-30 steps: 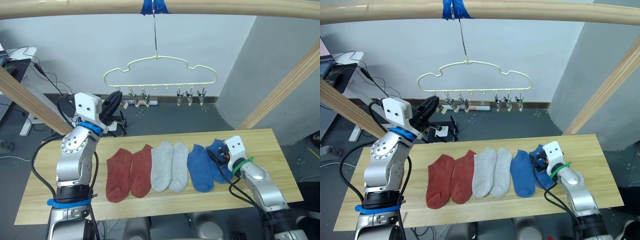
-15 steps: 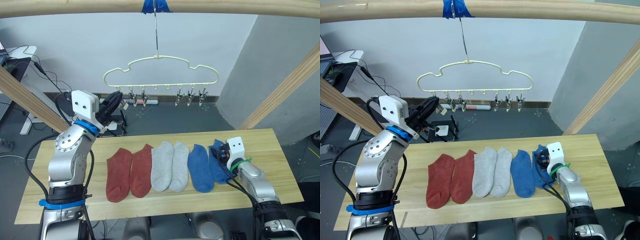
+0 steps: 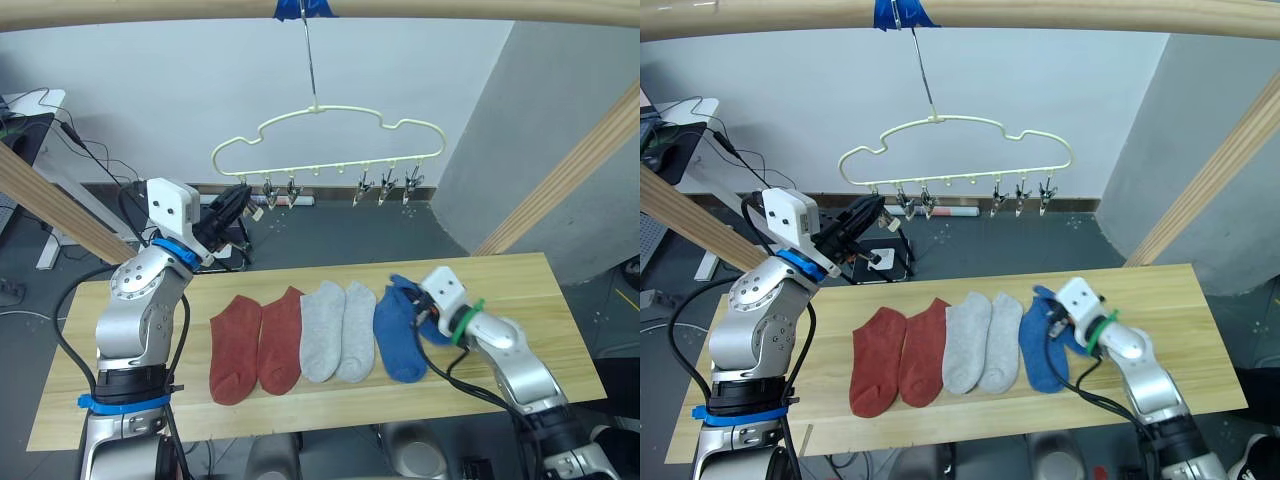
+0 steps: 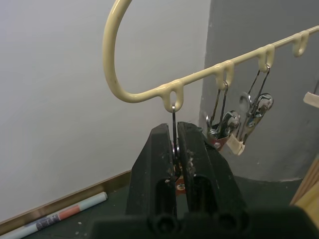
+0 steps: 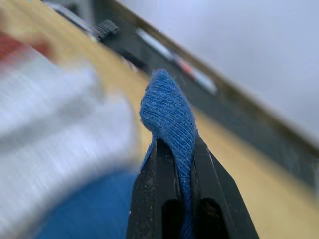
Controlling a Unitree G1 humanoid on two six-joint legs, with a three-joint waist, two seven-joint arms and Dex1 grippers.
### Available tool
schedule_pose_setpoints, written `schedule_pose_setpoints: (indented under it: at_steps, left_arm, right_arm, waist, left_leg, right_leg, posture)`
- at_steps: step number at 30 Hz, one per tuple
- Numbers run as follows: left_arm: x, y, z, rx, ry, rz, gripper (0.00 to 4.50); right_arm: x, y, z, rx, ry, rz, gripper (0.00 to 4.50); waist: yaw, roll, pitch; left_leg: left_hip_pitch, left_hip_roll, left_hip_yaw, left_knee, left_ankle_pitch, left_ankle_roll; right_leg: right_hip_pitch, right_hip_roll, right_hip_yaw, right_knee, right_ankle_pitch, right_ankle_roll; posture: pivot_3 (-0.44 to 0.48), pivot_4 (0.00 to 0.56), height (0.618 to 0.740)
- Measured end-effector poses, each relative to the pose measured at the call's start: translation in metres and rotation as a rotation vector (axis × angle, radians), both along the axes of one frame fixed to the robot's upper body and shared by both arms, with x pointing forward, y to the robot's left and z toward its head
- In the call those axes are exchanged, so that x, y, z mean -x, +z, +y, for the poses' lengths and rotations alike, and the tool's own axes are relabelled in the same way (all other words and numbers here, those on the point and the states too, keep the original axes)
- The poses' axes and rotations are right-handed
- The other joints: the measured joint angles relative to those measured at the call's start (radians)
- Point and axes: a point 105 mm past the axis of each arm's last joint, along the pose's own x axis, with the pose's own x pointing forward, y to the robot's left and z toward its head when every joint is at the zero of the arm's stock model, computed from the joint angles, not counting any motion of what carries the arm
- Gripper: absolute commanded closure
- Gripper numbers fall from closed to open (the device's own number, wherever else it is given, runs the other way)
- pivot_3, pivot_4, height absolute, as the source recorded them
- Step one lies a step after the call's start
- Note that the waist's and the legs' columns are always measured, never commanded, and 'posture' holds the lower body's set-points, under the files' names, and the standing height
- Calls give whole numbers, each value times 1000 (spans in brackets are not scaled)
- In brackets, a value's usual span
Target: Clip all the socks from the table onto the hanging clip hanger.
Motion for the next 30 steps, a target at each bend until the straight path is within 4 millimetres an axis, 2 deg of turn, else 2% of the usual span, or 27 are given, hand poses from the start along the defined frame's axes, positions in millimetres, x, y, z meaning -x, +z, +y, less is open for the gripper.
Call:
schedule_pose_setpoints:
  at_steps: [2, 6, 9, 15, 19, 30]
  left_arm:
    - [0, 3, 0, 0, -7, -5, 4500]
    - [0, 4, -3, 5, -29, 5, 4500]
    - [1, 4, -5, 11, -40, 10, 4500]
    - [2, 4, -6, 11, -46, 18, 4500]
    - [3, 4, -7, 11, -49, 20, 4500]
    - [6, 1, -7, 17, -54, 26, 4500]
  right_arm:
    - [-4, 17, 23, -14, 70, -47, 4480]
    - [-11, 37, 72, -62, 166, -85, 4480]
    - [-16, 38, 101, -91, 188, -70, 4480]
    - [-26, 33, 142, -136, 182, -19, 4480]
    - [-26, 40, 156, -149, 215, -18, 4480]
    - [-36, 52, 155, -173, 235, 2, 4480]
  waist:
    - [0, 0, 0]
    - [0, -1, 0]
    - [0, 0, 0]
    - [-1, -1, 0]
    - [0, -1, 0]
    - [-3, -1, 0]
  left_leg:
    - [-9, 0, 0, 2, 1, -2]
    - [-12, 0, -2, 1, 2, -3]
    - [-14, 0, -3, 1, 2, -3]
    - [-14, -1, -3, 1, 2, -3]
    - [-15, -1, -3, 1, 2, -3]
    - [-15, -1, -3, 1, 2, -3]
  right_leg:
    - [-9, -1, 0, 2, 1, -1]
    - [-12, -1, -2, 2, 2, -2]
    - [-13, -2, -3, 1, 2, -2]
    - [-15, -3, -4, 3, 2, -3]
    - [-15, -3, -4, 3, 2, -3]
    - [-16, -3, -4, 4, 3, -3]
  posture:
    - [-150, 302, 733]
    - [-153, 298, 733]
    - [-149, 290, 733]
    - [-138, 283, 733]
    - [-136, 282, 733]
    - [-131, 280, 733]
